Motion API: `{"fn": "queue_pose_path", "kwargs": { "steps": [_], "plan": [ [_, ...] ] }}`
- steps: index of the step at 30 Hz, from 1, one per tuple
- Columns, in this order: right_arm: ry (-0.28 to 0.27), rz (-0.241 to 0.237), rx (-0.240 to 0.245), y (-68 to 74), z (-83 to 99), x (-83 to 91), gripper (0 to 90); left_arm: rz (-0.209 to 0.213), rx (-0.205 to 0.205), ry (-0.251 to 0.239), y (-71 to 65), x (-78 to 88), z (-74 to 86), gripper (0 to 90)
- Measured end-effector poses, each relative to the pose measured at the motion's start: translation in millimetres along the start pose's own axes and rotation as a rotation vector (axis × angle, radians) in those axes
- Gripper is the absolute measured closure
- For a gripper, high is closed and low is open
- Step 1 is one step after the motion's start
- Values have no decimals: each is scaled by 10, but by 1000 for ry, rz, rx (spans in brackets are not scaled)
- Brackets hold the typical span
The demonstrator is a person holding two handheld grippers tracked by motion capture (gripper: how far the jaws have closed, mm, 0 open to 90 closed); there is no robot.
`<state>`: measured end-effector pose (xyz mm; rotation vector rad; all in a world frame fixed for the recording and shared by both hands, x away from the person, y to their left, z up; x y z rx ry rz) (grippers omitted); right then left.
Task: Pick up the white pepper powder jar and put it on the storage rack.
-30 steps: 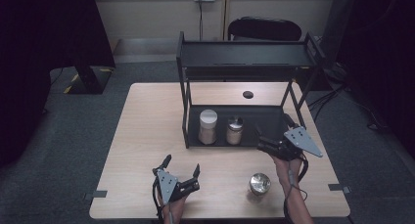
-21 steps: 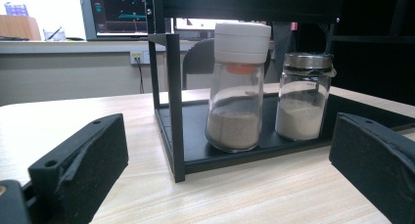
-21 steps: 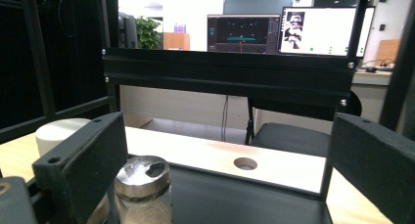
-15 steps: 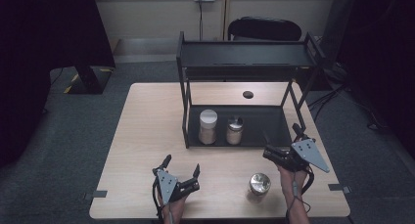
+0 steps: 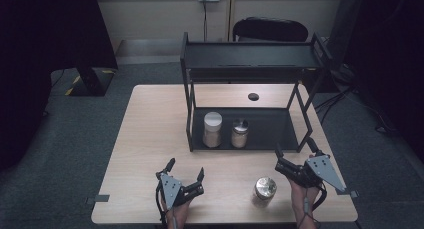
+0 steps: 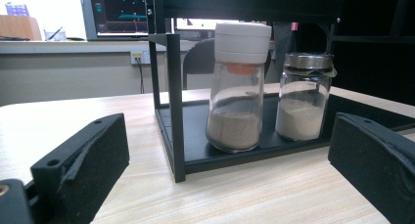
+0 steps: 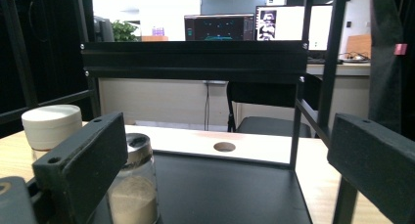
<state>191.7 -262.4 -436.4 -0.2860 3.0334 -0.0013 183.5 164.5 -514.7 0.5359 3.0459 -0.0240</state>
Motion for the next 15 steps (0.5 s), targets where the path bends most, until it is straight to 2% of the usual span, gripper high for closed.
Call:
{"fn": "queue_pose_path", "kwargs": {
  "steps": [8, 15],
  "plan": [
    [12, 36, -6, 9, 74, 62, 4, 0, 0, 0, 0, 0, 0, 12],
    [22, 45, -7, 26, 164, 113, 4, -3, 0, 0, -4, 0, 0, 12]
  ]
}}
Point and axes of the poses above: each handheld gripper's, and its own axes: x roughly backward along the jaws, z roughly out of its underside, y roughly to its left, the point moved 2 cm from there along -x, roughly forward along the jaws, and after that the axes turned 2 degrees about -y, right-handed, at the moved point
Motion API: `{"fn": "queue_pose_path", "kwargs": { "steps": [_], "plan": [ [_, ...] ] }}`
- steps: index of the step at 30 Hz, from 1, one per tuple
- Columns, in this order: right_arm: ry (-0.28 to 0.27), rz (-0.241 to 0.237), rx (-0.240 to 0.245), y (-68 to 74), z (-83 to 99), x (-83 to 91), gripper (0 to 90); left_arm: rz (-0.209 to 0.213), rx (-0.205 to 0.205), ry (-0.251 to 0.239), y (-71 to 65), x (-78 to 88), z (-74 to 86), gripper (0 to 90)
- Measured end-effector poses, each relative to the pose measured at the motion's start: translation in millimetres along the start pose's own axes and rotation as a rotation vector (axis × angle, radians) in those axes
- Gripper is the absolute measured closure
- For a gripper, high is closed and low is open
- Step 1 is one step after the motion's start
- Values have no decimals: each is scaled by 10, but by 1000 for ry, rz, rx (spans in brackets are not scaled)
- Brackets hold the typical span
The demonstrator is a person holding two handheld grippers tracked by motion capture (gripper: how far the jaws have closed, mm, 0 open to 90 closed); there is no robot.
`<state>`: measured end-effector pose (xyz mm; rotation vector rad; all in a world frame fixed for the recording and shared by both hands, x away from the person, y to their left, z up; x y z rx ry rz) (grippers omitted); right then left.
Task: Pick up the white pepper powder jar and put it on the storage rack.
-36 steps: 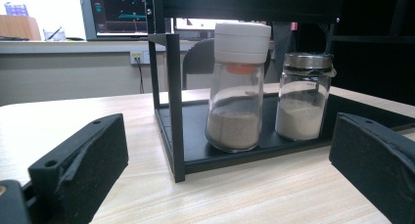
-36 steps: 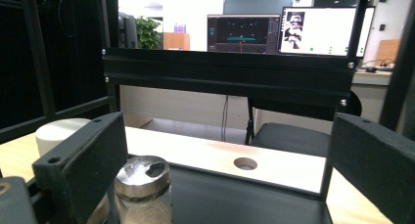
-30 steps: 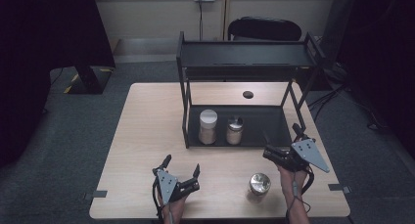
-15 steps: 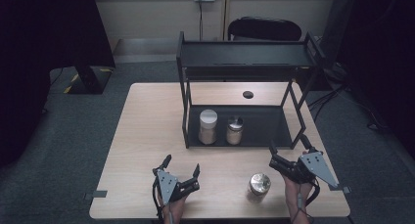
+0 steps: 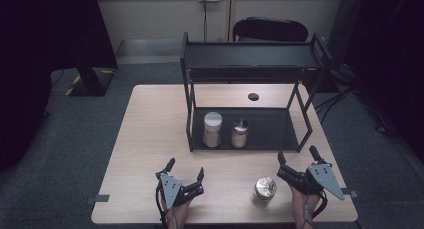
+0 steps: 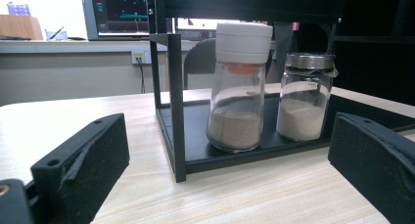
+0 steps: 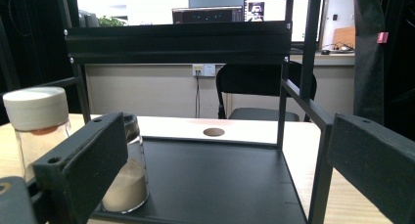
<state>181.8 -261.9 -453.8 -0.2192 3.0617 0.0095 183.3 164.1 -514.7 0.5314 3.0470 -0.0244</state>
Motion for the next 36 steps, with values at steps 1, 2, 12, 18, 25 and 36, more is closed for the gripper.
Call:
{"fn": "queue_pose_path", "kwargs": {
  "steps": [1, 2, 12, 18, 25, 36],
  "plan": [
    [1, 4, 2, 7, 7, 2, 4, 0, 0, 0, 0, 0, 0, 12],
    [1, 3, 3, 5, 21, 3, 4, 0, 0, 0, 0, 0, 0, 12],
    [9, -6, 9, 26, 185, -25, 4, 0, 0, 0, 0, 0, 0, 12],
    [12, 3, 13, 44, 315, -4, 5, 0, 0, -1, 0, 1, 1, 12],
    [-10, 55, 4, 49, 384, 71, 8, 0, 1, 1, 1, -1, -1, 12],
    [26, 67, -1, -20, 435, 128, 9, 0, 1, 0, 1, 0, 0, 12]
  ]
}}
Point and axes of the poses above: each handheld gripper's, and its own axes: x roughly backward along the jaws, z roughly out of its underside, y roughly to its left, the point moved 2 cm from there along -x, roughly forward along the jaws, and after that the axes turned 2 degrees about -y, right-handed, at the moved point
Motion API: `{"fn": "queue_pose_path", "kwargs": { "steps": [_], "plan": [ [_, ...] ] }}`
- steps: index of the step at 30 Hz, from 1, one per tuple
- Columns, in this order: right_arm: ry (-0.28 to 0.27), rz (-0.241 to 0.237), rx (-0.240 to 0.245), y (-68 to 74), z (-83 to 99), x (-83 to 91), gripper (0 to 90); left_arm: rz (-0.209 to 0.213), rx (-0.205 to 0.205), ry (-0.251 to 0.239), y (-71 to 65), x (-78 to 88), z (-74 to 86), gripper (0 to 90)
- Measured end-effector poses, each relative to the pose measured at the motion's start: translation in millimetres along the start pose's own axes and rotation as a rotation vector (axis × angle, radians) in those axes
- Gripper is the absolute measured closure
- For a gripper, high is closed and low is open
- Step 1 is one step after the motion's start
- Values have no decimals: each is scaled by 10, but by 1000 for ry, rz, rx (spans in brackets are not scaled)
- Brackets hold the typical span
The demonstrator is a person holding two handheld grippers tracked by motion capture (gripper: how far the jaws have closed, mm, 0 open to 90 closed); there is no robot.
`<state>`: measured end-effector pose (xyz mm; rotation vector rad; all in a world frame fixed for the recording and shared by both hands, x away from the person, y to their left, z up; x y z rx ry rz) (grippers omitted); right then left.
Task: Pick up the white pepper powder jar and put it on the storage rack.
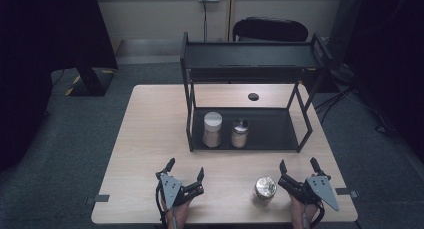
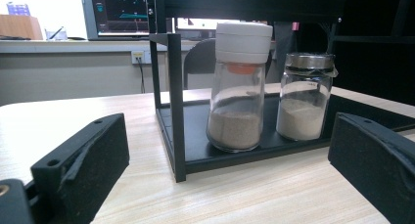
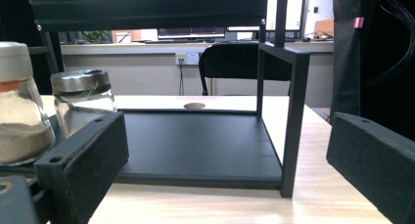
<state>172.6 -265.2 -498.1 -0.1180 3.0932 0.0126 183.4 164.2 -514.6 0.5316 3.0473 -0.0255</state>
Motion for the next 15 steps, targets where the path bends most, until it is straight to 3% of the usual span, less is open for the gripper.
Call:
{"fn": "queue_pose_path", "kwargs": {
  "steps": [15],
  "plan": [
    [25, 19, -16, -36, 79, 16, 7, -1, 1, 0, -1, 0, 1, 12]
  ]
}}
Point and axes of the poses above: each handheld gripper's, and its own axes: x roughly backward along the jaws, z roughly out of its underside, y roughly to its left, the point moved 2 cm from there along -x, roughly forward along the jaws, and after that the axes turned 2 degrees about -y, right-handed, at the moved point
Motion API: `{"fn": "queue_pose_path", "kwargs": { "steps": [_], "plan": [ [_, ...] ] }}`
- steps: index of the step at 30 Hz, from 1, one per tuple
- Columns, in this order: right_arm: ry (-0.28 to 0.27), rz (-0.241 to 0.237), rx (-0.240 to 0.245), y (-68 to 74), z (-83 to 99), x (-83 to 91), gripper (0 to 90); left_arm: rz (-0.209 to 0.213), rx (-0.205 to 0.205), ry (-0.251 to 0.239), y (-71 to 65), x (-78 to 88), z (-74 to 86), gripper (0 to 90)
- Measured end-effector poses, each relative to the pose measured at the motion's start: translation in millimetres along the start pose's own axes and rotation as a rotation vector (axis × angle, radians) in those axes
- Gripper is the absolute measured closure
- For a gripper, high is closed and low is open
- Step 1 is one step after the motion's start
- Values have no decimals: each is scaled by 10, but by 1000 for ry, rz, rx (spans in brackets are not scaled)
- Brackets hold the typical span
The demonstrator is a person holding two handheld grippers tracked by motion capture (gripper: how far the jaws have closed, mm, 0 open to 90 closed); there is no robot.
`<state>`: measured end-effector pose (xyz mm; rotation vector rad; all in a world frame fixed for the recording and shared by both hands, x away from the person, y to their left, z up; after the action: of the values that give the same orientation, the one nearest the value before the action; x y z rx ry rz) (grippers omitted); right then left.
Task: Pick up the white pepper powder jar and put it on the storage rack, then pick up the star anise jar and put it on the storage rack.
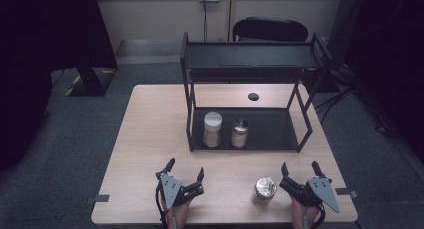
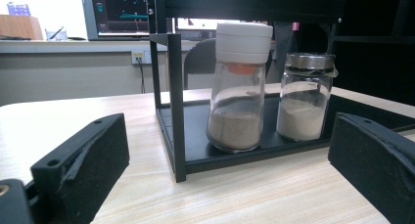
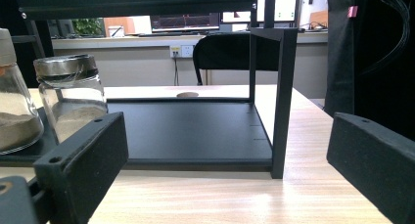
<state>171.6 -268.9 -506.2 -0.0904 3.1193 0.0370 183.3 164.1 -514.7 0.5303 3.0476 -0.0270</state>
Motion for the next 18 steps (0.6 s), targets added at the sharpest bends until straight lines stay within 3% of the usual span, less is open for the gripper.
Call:
{"fn": "queue_pose_path", "kwargs": {
  "steps": [18],
  "plan": [
    [1, -17, -23, -36, -27, -3, 0, -1, -2, -1, -3, 1, 1, 11]
  ]
}}
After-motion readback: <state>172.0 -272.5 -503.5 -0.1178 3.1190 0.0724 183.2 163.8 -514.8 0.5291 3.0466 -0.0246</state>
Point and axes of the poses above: each handheld gripper's, and its own axes: x roughly backward along the jaws, z roughly out of its underside, y roughly to its left, the point moved 2 cm from there along -x, roughly forward along the jaws, and after that the axes turned 2 degrees about -y, right-handed, at the moved point
